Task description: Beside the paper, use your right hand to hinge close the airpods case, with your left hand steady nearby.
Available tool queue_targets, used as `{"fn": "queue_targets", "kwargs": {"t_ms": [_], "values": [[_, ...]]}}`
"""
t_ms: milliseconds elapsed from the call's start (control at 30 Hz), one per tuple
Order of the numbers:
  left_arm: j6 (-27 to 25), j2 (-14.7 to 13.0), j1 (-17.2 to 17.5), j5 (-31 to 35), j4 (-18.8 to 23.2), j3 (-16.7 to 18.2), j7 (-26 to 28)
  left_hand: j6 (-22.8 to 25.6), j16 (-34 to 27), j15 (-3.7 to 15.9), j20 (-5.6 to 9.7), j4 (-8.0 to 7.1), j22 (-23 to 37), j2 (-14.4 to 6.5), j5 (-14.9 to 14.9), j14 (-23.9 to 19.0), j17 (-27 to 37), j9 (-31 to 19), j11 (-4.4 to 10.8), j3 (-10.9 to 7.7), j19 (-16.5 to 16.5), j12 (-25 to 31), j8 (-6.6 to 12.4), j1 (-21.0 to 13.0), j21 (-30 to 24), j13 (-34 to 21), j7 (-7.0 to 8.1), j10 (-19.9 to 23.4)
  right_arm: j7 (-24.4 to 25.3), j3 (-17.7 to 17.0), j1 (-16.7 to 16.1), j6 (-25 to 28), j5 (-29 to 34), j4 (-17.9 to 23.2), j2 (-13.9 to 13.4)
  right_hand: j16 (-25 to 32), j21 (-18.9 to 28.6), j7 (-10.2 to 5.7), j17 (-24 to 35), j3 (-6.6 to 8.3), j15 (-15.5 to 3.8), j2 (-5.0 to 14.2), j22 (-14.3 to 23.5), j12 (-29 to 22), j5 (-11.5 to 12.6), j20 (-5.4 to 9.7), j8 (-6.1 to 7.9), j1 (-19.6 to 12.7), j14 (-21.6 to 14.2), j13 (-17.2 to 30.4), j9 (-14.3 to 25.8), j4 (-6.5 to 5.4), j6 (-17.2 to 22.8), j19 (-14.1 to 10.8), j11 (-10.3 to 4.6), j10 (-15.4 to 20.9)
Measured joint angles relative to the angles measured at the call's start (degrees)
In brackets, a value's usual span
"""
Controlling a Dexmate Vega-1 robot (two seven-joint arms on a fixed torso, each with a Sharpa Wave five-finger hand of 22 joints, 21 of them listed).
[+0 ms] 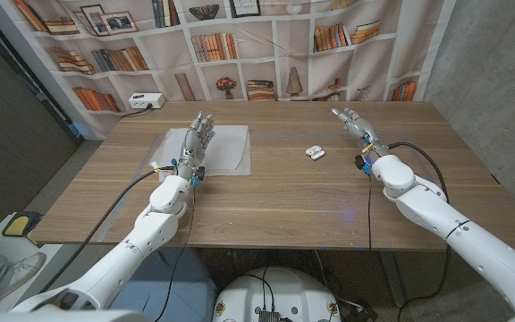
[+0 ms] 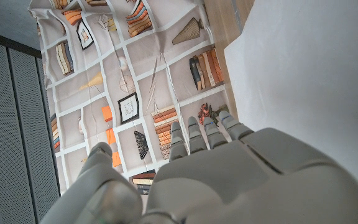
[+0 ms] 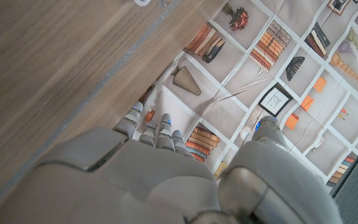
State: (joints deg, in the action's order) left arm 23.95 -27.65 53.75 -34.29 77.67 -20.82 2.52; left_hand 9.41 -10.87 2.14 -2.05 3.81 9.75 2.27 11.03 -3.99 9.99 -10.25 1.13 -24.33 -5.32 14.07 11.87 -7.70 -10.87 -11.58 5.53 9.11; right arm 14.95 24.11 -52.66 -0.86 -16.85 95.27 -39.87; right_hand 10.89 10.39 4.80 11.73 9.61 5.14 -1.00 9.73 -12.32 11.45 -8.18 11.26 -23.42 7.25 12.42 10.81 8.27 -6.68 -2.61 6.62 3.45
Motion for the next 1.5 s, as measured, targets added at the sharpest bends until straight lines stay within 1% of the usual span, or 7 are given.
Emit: {"fn": "queue_targets", "kwargs": {"t_ms": [267,467,500,900,1033,1200,1500], "values": [[0.0,-0.3,0.2,0.1,0.6,0.1,0.1,0.0,0.0,0.0,0.0,0.0,0.0,0.0,0.0,0.0,0.0,0.0,0.0,0.0,0.0,0.0,-0.23,0.0,0.0,0.0,0.0,0.0,1.3,0.4,0.1,3.4,2.2,2.0,-0.8,0.2,0.0,-0.63,0.0,0.28,0.0,-0.18,0.0,0.0,-0.2,0.0,0.0,-0.7,0.0,0.0,0.0,0.28,-0.6,0.0,0.3,0.3],[-0.2,-0.3,0.2,0.2,0.6,0.1,0.1,0.0,0.0,0.0,0.0,-0.01,0.0,0.0,0.0,0.0,0.0,0.0,0.0,0.0,0.0,0.0,-0.23,0.0,0.0,0.0,0.0,0.0,1.3,0.5,0.1,3.4,2.7,3.0,-1.0,0.2,0.2,-1.74,0.0,0.68,-0.01,0.34,0.0,0.0,-0.3,0.0,0.0,-2.3,0.0,0.0,0.0,0.67,-1.7,0.0,0.3,0.3],[-0.3,-0.3,0.2,0.2,0.7,0.1,0.2,0.0,0.0,0.0,0.0,0.0,0.0,0.0,0.0,0.0,0.0,0.0,0.0,0.0,0.0,0.0,-0.23,0.0,0.0,0.0,0.0,0.0,2.0,0.5,0.1,5.8,2.8,3.2,-1.1,0.2,0.2,-1.74,0.0,0.68,-0.01,0.34,0.0,0.0,-0.4,0.0,0.0,-2.3,0.0,0.0,0.0,0.67,-1.7,0.0,0.3,0.3],[-0.6,-0.5,0.1,0.2,0.7,0.0,0.1,0.0,0.0,0.0,0.0,-0.01,0.0,-0.1,0.0,0.0,0.0,0.0,0.0,0.0,0.0,0.0,-0.45,-0.1,0.0,0.0,0.0,0.0,3.8,1.1,0.0,10.6,4.6,6.7,-1.9,0.2,0.2,-1.75,0.0,0.92,-0.01,0.43,0.0,0.0,-0.4,-0.2,0.0,-3.3,0.0,0.0,0.0,0.91,-2.4,-0.2,0.3,0.3],[-0.9,-0.7,0.0,0.3,0.8,0.0,0.1,0.4,0.0,0.0,0.0,-0.01,0.0,-0.2,0.0,0.0,0.0,0.0,0.0,0.0,0.0,0.0,-0.45,-0.2,0.0,0.0,-0.11,0.0,4.4,1.4,0.0,13.2,5.6,7.6,-2.0,0.2,0.2,-1.75,0.0,0.92,0.14,0.19,0.0,0.0,-0.6,-0.23,0.0,-3.9,1.0,0.3,0.0,0.91,-2.4,-0.2,0.3,0.3],[-1.1,-0.8,0.0,0.1,0.8,0.1,0.1,0.5,0.0,0.0,0.0,-0.01,0.0,-0.5,0.0,0.0,0.0,0.0,0.0,0.0,0.0,-0.3,-0.45,0.0,0.0,0.0,-0.1,0.0,4.8,2.0,0.3,14.8,6.3,9.1,-2.2,0.2,0.0,-1.75,0.0,1.16,0.29,0.04,0.0,0.0,-0.7,-0.1,0.0,-4.4,2.3,0.3,0.0,1.14,-2.3,1.7,0.3,0.3],[-1.2,-1.3,0.2,-0.2,0.9,0.3,-0.4,0.7,0.0,0.0,0.0,-0.01,0.0,-0.5,0.0,0.0,0.0,0.0,0.0,-0.01,0.0,-0.4,-0.45,0.0,0.0,0.0,-0.33,0.0,5.1,3.3,1.0,18.4,8.5,10.7,-2.5,0.2,0.0,-1.74,0.1,1.15,0.29,0.35,0.0,0.0,-0.9,0.1,0.0,-4.7,2.3,0.3,0.0,1.14,-2.3,1.9,0.3,0.3]]}}
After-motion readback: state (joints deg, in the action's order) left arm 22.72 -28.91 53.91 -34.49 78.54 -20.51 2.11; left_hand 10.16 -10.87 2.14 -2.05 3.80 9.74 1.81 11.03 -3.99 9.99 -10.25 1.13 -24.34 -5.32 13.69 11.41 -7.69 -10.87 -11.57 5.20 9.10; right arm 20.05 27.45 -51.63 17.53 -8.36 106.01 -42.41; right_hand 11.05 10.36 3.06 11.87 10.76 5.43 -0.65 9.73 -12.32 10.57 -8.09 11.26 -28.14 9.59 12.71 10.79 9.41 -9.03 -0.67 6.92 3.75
